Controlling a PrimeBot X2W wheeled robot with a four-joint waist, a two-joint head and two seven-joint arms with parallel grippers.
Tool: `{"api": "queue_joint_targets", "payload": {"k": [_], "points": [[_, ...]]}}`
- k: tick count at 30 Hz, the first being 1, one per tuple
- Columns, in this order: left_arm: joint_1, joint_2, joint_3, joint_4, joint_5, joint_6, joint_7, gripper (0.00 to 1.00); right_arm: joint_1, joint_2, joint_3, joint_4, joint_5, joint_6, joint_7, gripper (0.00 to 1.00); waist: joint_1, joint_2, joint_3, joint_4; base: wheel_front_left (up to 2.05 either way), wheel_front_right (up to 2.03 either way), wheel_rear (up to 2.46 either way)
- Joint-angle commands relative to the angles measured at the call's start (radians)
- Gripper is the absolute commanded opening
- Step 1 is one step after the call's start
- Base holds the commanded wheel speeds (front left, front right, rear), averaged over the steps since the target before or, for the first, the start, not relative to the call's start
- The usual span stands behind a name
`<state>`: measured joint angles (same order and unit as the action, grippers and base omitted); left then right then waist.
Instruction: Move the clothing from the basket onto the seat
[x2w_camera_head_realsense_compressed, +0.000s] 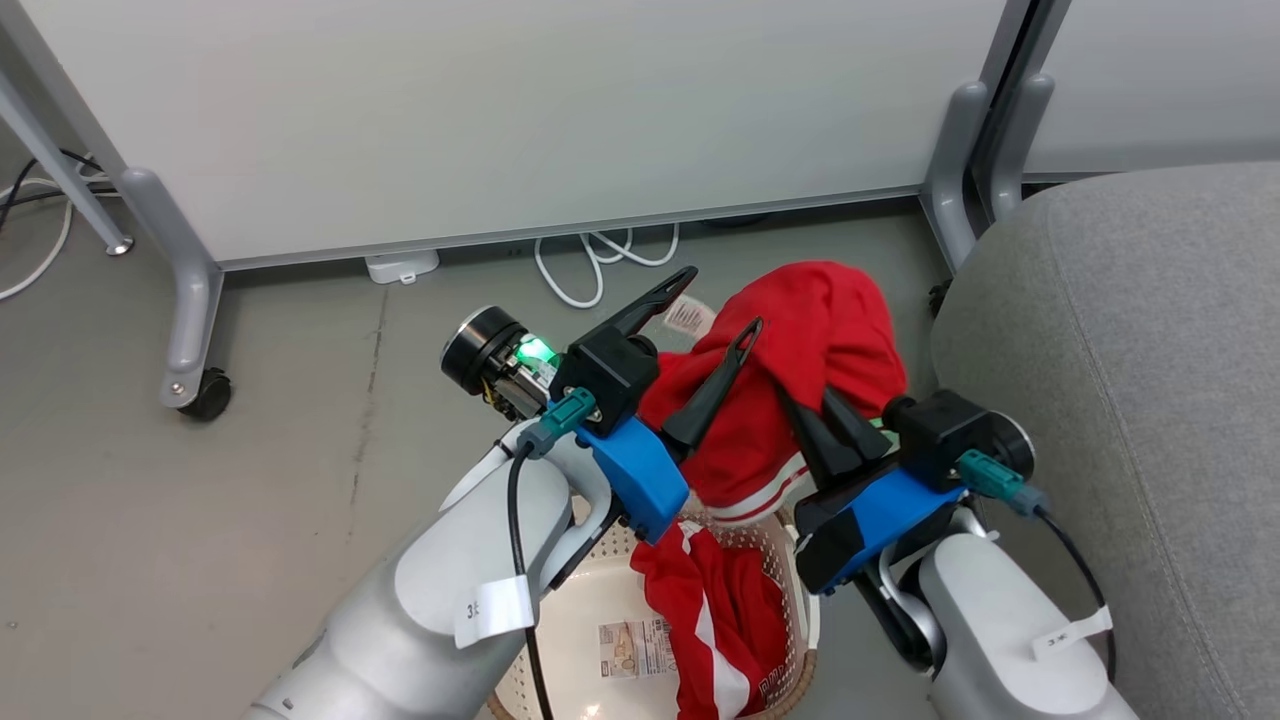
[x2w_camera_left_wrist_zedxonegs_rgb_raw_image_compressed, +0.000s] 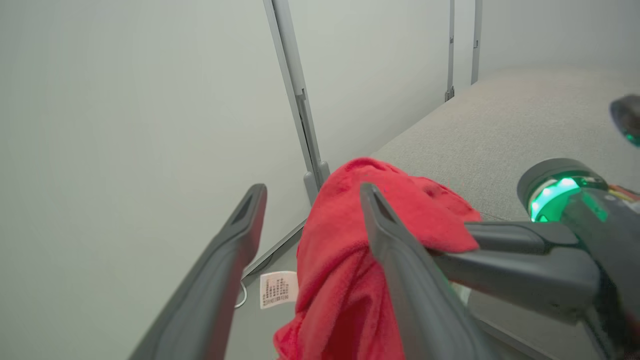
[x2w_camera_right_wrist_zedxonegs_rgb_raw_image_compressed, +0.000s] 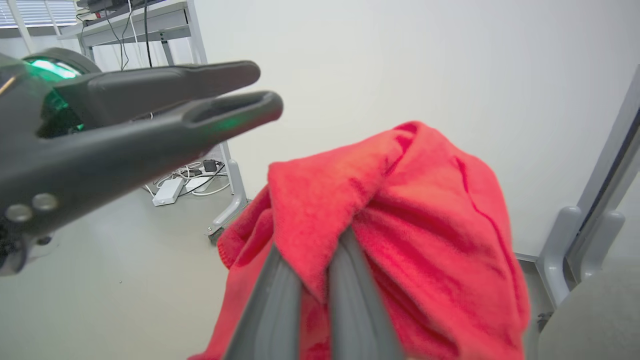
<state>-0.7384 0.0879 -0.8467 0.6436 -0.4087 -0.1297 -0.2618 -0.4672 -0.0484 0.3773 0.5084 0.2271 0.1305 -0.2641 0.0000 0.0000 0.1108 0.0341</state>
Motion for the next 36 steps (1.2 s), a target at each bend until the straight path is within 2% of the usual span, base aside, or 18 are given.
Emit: {"api": "queue_joint_targets", "payload": {"k": [1, 18, 26, 36], "points": [[0.008, 0.004, 0.006, -0.004, 0.006, -0.001, -0.005, 1.0, 0.003, -0.003, -0.015, -0.008, -0.007, 0.0, -0.001, 0.0, 0.0, 0.0, 0.006, -0.009, 0.0, 0.0, 0.0], [-0.005, 0.024, -0.004, -0.023, 0.03, -0.001, -0.005, 1.0, -0.025, -0.003, -0.252, -0.093, -0.097, 0.0, -0.001, 0.0, 0.0, 0.0, 0.11, -0.181, 0.0, 0.0, 0.0], [-0.026, 0.036, -0.03, -0.021, 0.041, -0.001, -0.005, 1.0, -0.004, -0.003, -0.332, -0.156, -0.093, 0.0, -0.001, 0.0, 0.0, 0.0, 0.174, -0.305, 0.0, 0.0, 0.0], [-0.049, 0.046, -0.081, -0.018, 0.029, -0.001, -0.005, 1.0, 0.041, -0.003, -0.422, -0.215, -0.076, 0.0, -0.001, 0.0, 0.0, 0.0, 0.213, -0.41, 0.0, 0.0, 0.0]]}}
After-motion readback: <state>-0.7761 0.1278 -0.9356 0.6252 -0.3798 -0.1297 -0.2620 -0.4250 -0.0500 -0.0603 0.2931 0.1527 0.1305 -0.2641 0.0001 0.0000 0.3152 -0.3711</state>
